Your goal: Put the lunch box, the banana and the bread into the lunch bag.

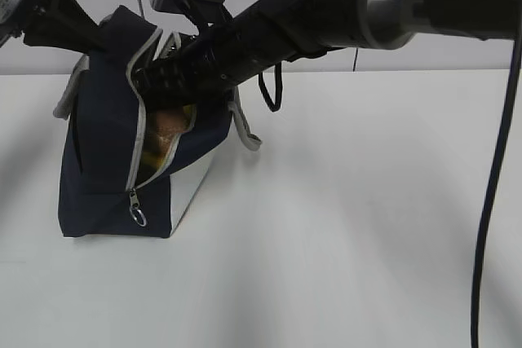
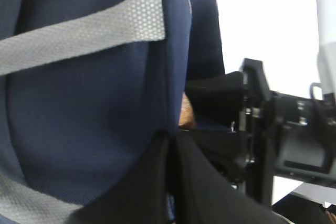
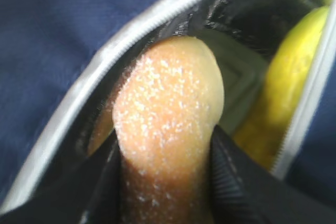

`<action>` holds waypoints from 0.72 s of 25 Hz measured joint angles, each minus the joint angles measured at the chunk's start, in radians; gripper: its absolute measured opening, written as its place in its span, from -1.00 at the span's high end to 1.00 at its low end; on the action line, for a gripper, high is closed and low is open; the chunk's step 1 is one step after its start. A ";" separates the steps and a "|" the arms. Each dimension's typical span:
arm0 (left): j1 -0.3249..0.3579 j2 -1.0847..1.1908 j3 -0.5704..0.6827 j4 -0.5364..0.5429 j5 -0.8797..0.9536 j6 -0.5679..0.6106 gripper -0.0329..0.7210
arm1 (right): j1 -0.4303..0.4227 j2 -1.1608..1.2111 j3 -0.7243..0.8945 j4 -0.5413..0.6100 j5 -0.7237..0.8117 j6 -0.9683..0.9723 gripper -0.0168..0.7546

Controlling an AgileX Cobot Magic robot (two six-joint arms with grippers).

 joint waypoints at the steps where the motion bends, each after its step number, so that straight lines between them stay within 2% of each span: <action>1: 0.000 0.000 0.000 0.000 0.000 0.000 0.91 | 0.000 0.012 -0.005 0.038 -0.002 -0.005 0.08; 5: 0.000 0.000 0.000 -0.001 0.000 0.000 0.91 | 0.000 0.044 -0.026 0.191 -0.006 -0.107 -0.32; 8: 0.000 0.000 0.000 -0.001 0.000 0.000 0.91 | 0.000 0.049 -0.034 0.232 -0.010 -0.166 -0.52; 12: 0.000 0.000 0.000 -0.001 0.001 0.000 0.91 | -0.010 0.049 -0.062 0.237 0.021 -0.182 -0.57; 18: 0.000 0.000 0.000 -0.001 0.001 0.000 0.91 | -0.038 0.019 -0.076 0.158 0.064 -0.184 -0.57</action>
